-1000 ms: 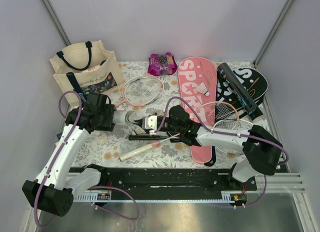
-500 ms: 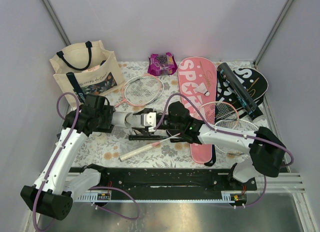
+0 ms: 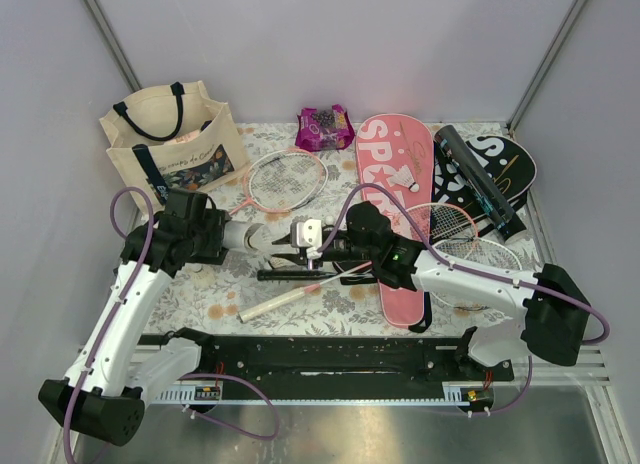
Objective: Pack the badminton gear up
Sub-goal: Place the shuttlecock at the shuttle tube.
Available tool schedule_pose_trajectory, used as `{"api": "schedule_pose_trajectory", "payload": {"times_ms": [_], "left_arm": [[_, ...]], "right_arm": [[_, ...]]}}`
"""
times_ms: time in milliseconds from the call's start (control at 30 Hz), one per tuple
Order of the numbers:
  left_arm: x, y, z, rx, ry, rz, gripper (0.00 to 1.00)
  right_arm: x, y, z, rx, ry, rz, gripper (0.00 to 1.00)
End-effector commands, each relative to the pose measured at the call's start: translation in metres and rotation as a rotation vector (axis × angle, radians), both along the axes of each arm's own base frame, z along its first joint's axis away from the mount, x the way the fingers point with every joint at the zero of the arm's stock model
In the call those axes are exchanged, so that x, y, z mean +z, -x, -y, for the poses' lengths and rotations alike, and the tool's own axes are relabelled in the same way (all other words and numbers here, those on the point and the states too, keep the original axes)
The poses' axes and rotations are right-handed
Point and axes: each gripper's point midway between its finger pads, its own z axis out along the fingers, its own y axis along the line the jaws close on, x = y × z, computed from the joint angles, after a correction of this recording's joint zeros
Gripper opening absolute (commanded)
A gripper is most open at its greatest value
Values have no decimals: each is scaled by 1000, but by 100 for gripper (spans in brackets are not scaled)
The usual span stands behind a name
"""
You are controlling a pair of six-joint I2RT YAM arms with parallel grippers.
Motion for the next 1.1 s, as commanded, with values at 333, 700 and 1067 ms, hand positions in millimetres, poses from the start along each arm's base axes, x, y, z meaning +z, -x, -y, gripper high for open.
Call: {"api": "schedule_pose_trajectory", "payload": {"times_ms": [333, 700, 1067], "left_arm": [[36, -14, 15, -34, 81, 118, 4], [44, -17, 11, -21, 66, 145, 4], [50, -17, 5, -11, 46, 183, 5]], "right_arm": [[20, -19, -26, -67, -88, -57, 0], [2, -30, -23, -175, 25, -184, 23], [36, 0, 16, -173, -42, -313, 70]]}}
